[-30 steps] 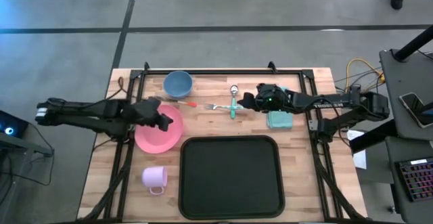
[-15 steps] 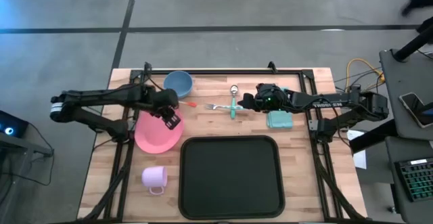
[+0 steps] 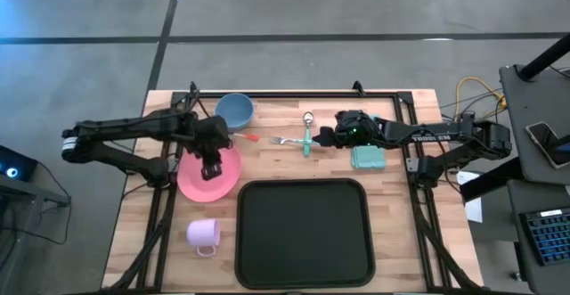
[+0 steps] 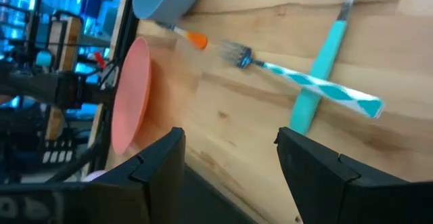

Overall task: Set up tray
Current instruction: Put the pink plate on the black tray

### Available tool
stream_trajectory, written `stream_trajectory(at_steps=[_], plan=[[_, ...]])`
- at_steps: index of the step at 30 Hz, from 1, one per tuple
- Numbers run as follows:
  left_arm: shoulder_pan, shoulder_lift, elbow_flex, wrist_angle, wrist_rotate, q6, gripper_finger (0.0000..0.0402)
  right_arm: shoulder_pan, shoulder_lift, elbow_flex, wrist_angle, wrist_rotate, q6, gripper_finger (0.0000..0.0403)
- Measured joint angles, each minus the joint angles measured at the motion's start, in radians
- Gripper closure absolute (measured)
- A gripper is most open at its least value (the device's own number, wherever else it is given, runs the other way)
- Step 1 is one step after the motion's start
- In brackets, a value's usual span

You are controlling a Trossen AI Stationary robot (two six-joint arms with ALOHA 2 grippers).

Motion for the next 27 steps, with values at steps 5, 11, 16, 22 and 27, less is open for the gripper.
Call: stream_trajectory(at_steps=[5,11,16,22,27], plan=[[-0.001,-0.015,-0.008,-0.034,-0.011,0.016,0.0310,0.002,0.015,0.002,0.011,-0.035,0.042,0.0183],[0.000,-0.044,-0.072,-0.041,-0.017,-0.041,0.0310,0.002,0.124,0.002,0.180,-0.107,0.096,0.0183],[-0.010,-0.088,-0.168,-0.040,-0.014,-0.159,0.0310,0.003,0.255,0.004,0.430,-0.113,0.191,0.0183],[-0.062,-0.207,-0.271,0.042,-0.010,-0.290,0.0310,0.014,0.447,0.141,0.469,-0.290,0.143,0.0183],[-0.094,-0.313,-0.371,0.100,-0.010,-0.419,0.0310,0.013,0.572,0.291,0.469,-0.289,0.137,0.0183]])
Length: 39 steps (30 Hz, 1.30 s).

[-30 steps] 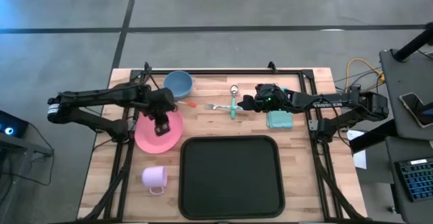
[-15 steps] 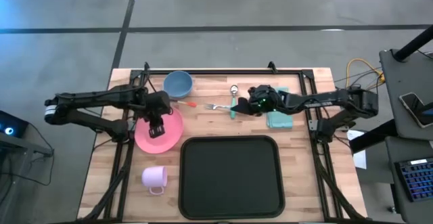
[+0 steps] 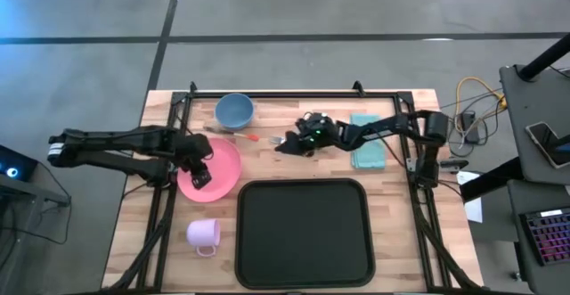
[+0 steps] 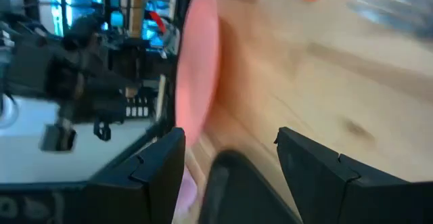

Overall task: Set up tray
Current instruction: Put the pink plate on the black tray

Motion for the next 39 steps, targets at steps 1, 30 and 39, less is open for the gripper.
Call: stream_trajectory(at_steps=[1,30,39], plan=[[-0.007,-0.018,-0.016,-0.003,0.000,-0.026,0.0310,0.000,0.025,0.032,-0.005,0.000,-0.002,0.0183],[-0.037,-0.157,-0.224,0.222,-0.039,-0.061,0.0310,0.059,0.556,0.842,-0.403,-0.193,-0.082,0.0184],[-0.037,-0.158,-0.231,0.257,-0.038,-0.042,0.0310,0.058,0.621,0.979,-0.620,-0.168,-0.164,0.0185]])
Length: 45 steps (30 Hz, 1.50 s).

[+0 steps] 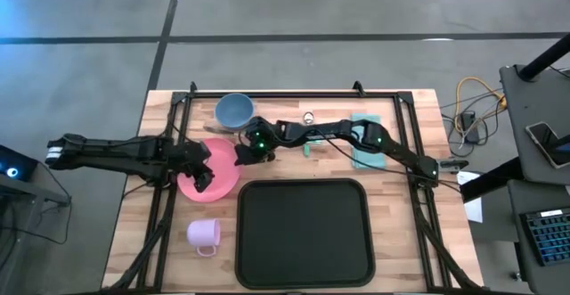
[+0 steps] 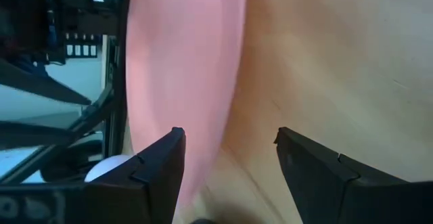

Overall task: Set up tray
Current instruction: Put the pink plate on the black tray

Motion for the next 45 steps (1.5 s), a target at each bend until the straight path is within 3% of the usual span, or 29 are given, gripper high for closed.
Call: stream_trajectory(at_steps=[6,20,27,34,40,45], plan=[[0.001,-0.001,0.000,0.000,-0.001,0.013,0.0310,0.001,0.029,0.041,-0.007,0.012,0.006,0.0221],[0.000,0.000,0.000,0.000,-0.001,0.024,0.0310,0.002,0.033,0.049,-0.012,0.042,0.012,0.0385],[0.000,0.000,0.028,0.049,-0.001,0.024,0.0310,0.001,0.021,0.097,-0.125,0.115,-0.004,0.0394],[0.000,0.002,0.068,0.078,-0.041,0.026,0.0310,0.000,-0.068,0.155,-0.394,0.243,-0.200,0.0395],[0.000,0.002,0.066,0.073,-0.054,0.027,0.0310,-0.015,-0.085,0.154,-0.418,0.282,-0.251,0.0395],[0.000,0.000,0.065,0.073,-0.054,0.002,0.0310,-0.022,-0.095,0.153,-0.544,0.324,-0.337,0.0379]])
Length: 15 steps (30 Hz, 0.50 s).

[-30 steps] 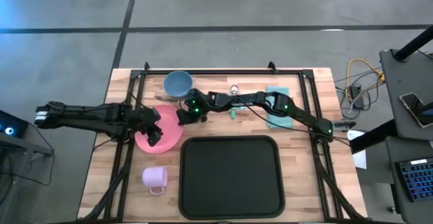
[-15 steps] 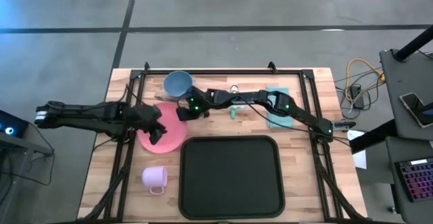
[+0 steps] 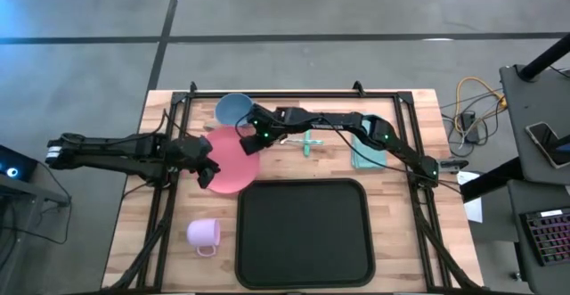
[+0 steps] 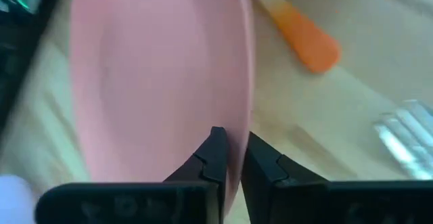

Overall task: Set up tray
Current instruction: Put the pink plate on the black tray

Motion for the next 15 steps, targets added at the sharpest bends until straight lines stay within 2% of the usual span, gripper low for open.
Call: stream_trajectory(at_steps=[4,8,11,15], plan=[[0.000,0.000,0.000,0.000,0.000,-0.004,0.0310,0.002,-0.036,-0.001,-0.047,0.081,-0.089,0.0373],[0.000,0.000,0.000,0.000,0.000,-0.004,0.0310,-0.007,-0.046,0.000,-0.043,0.085,-0.174,0.0363],[0.001,0.000,0.000,0.000,0.000,-0.004,0.0310,-0.009,-0.041,-0.003,-0.041,0.045,-0.213,0.0333],[0.001,0.000,0.000,0.000,0.000,-0.004,0.0310,0.008,-0.018,-0.003,0.039,0.004,-0.225,0.0273]])
